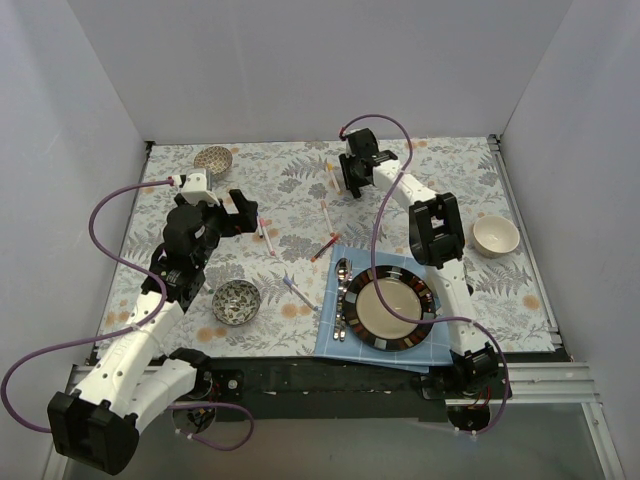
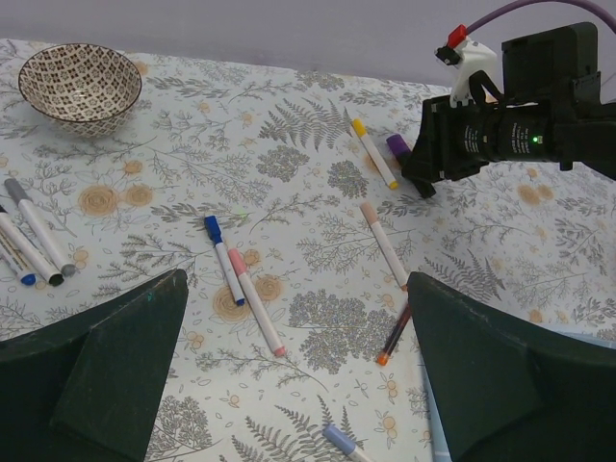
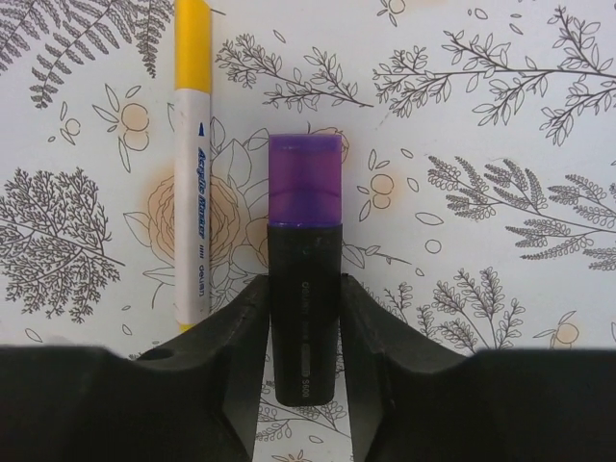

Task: Open the pen caps

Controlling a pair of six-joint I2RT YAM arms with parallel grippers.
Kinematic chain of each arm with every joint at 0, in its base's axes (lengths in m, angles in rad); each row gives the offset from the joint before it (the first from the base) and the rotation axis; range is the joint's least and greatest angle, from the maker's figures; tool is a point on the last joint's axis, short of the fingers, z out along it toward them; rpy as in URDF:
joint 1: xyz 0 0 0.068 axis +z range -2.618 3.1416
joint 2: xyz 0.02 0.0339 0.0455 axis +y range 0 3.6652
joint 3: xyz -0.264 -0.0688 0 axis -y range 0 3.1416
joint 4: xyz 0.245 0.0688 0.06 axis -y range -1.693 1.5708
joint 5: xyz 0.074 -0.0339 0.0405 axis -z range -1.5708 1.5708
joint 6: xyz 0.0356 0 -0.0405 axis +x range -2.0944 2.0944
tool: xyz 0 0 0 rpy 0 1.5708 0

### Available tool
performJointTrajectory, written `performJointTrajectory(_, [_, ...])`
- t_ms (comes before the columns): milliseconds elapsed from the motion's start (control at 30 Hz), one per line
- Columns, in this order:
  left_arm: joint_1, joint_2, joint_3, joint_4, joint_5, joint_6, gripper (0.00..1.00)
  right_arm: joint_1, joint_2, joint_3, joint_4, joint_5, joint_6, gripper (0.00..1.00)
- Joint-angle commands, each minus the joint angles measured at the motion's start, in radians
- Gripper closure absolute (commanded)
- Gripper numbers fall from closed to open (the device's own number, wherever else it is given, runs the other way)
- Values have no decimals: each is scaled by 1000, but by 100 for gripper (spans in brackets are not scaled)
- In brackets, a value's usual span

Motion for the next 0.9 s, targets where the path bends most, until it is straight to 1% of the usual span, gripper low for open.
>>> performJointTrajectory(0, [2, -8, -11, 12, 8, 13, 2, -11, 4, -28, -44, -11, -40, 65])
performJointTrajectory(100, [2, -11, -12, 15, 20, 10, 2, -17, -17, -62, -50, -19, -55, 74])
performJointTrajectory(133, [2, -11, -14, 19, 31, 7, 2, -22, -23, -78, -53, -22, -60, 76])
performJointTrajectory(167, [2, -11, -15, 21, 38, 4, 2, -25, -33, -83, -53, -24, -63, 80])
performJointTrajectory(200, [2, -9, -17, 22, 49, -4, 2, -29, -49, -89, -53, -28, -70, 87])
performJointTrajectory(267, [2, -6, -17, 27, 86, -14, 2, -45, -71, -100, -51, -50, -72, 92])
performJointTrajectory(300, [2, -2, -18, 30, 100, -23, 2, -48, -101, -105, -48, -62, -72, 97])
performJointTrajectory(333, [2, -2, -20, 35, 103, -31, 2, -57, -120, -112, -41, -91, -84, 99])
performJointTrajectory(367, [2, 0, -21, 42, 165, -40, 2, -62, -144, -149, -30, -108, -102, 99])
performJointTrajectory(467, [5, 20, -28, 67, 251, -94, 2, -77, -269, -235, 33, -195, -125, 99])
performJointTrajectory(500, [3, 27, -31, 71, 279, -118, 2, -78, -343, -311, 51, -215, -132, 99])
performJointTrajectory(567, [9, 50, -44, 130, 339, -213, 2, -88, -427, -399, 118, -304, -158, 99])
performJointTrajectory(600, [14, 58, -60, 150, 412, -252, 2, -91, -511, -502, 145, -335, -167, 99])
performJointTrajectory(633, [17, 67, -69, 203, 438, -292, 2, -98, -557, -552, 169, -413, -178, 99])
performJointTrajectory(667, [17, 77, -84, 240, 469, -391, 2, -104, -600, -613, 194, -463, -196, 99])
performJointTrajectory(700, [17, 80, -124, 287, 510, -439, 2, -109, -687, -667, 252, -511, -198, 99])
performJointTrajectory(733, [17, 84, -150, 402, 532, -498, 2, -118, -729, -766, 271, -606, -205, 99])
performJointTrajectory(767, [17, 104, -173, 461, 541, -598, 2, -121, -766, -807, 286, -651, -222, 99])
performJointTrajectory(800, [15, 119, -190, 516, 549, -650, 3, -121, -831, -842, 303, -692, -227, 99])
performJointTrajectory(833, [15, 139, -210, 604, 566, -690, 7, -121, -858, -914, 309, -788, -234, 99])
performJointTrajectory(867, [11, 168, -210, 639, 577, -723, 8, -123, -887, -945, 315, -838, -238, 99])
